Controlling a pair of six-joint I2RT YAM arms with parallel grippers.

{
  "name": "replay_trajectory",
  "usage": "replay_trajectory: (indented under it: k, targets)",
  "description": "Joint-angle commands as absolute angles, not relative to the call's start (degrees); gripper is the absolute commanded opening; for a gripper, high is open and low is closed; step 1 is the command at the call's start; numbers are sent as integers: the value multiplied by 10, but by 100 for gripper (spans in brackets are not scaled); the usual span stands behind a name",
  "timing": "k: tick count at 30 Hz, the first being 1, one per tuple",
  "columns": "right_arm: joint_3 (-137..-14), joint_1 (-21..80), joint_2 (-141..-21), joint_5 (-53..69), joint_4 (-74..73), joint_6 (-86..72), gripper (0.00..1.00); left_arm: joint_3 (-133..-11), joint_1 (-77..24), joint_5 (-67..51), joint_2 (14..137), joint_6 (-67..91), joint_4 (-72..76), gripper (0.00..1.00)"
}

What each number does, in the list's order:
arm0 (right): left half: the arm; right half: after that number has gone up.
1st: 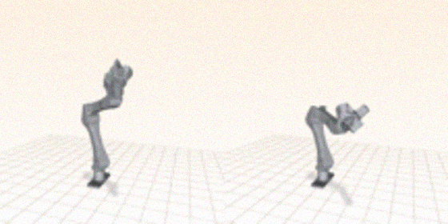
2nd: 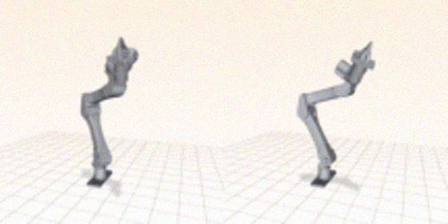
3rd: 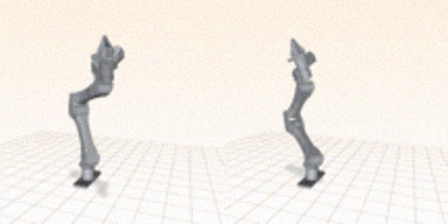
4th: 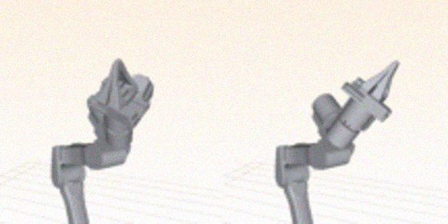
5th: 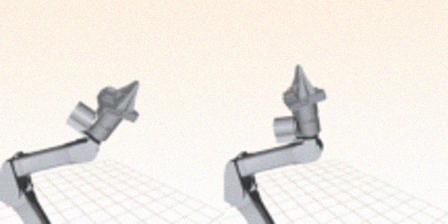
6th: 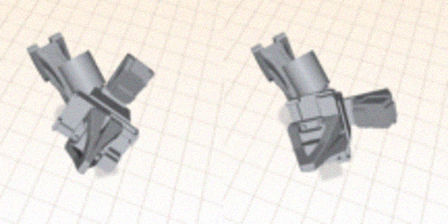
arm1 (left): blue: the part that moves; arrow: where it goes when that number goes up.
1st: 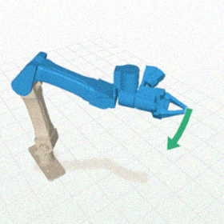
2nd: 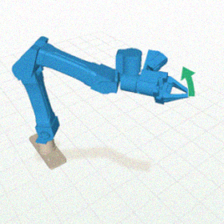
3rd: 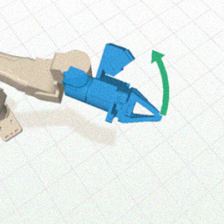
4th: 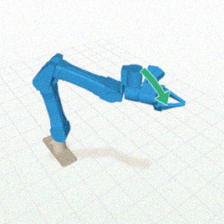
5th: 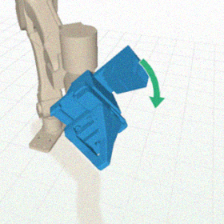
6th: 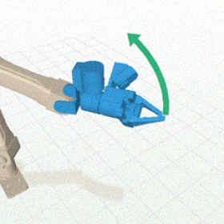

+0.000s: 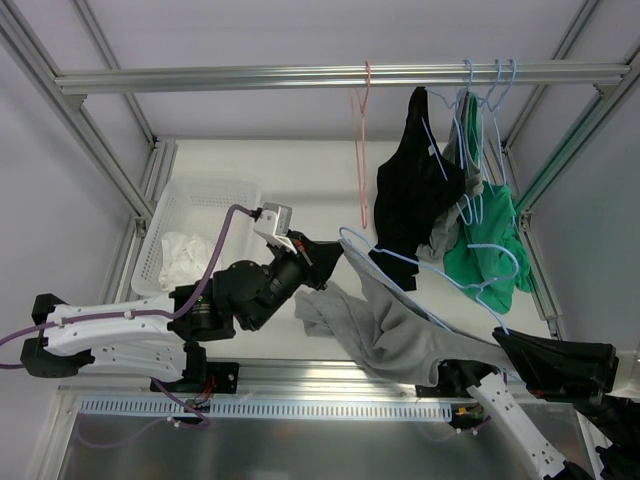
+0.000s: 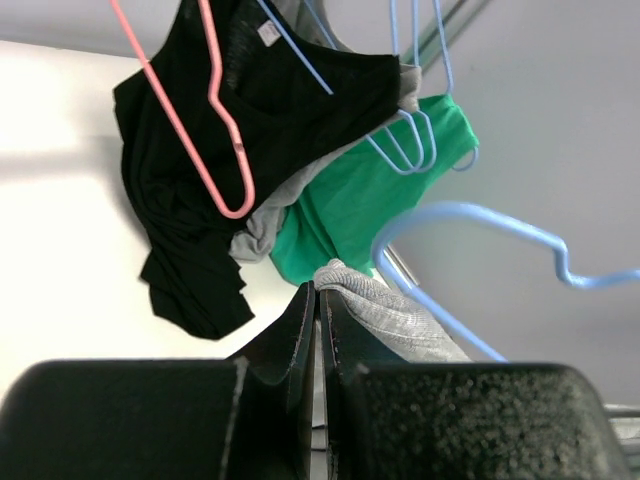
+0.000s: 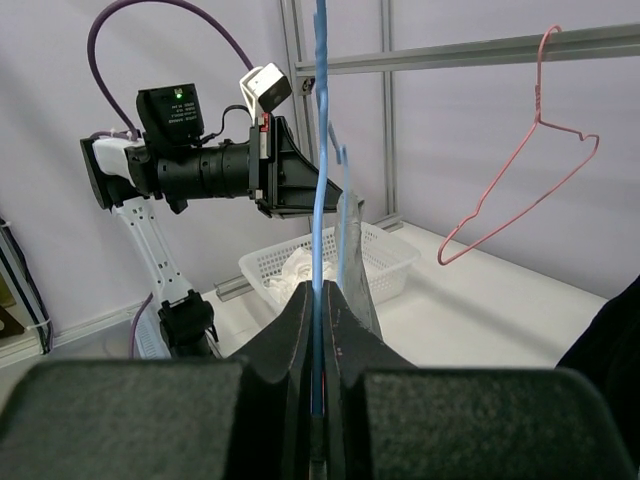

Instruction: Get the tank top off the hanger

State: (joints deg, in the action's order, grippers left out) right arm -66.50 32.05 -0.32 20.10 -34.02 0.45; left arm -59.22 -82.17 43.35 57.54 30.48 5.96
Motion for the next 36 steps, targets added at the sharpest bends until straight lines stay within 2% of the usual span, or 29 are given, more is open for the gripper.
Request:
replay_trajectory:
  k: [1,7,11,17,20,23,28,33,36]
  targets:
    - [-664,318,-9,202,-323,19,0,-619,-825,480,576,322,57,0]
    - [-665,318,19,161,-319,20,0,-666,-825,469,606,309,56,0]
    - [-641,318,42,59,-265,12,0,-642,-825,432,620,334,59,0]
    - [-623,318,5,47,-189,4,0,-620,-826,356,672,359,96,0]
    - [-604,318,-28,57,-135,-14,0,-603,-828,279,699,326,178,0]
    - [-584,318,-54,36,-90,-16,0,-599,-834,138,730,252,266,0]
    - [-521,316,-76,4,29,-39,0,-641,-885,-37,787,135,281,0]
    - [-483,316,-94,-27,126,-76,0,-659,-896,-112,857,148,294,0]
    - [-504,317,-112,-18,129,-74,0,-664,-904,-87,903,149,294,0]
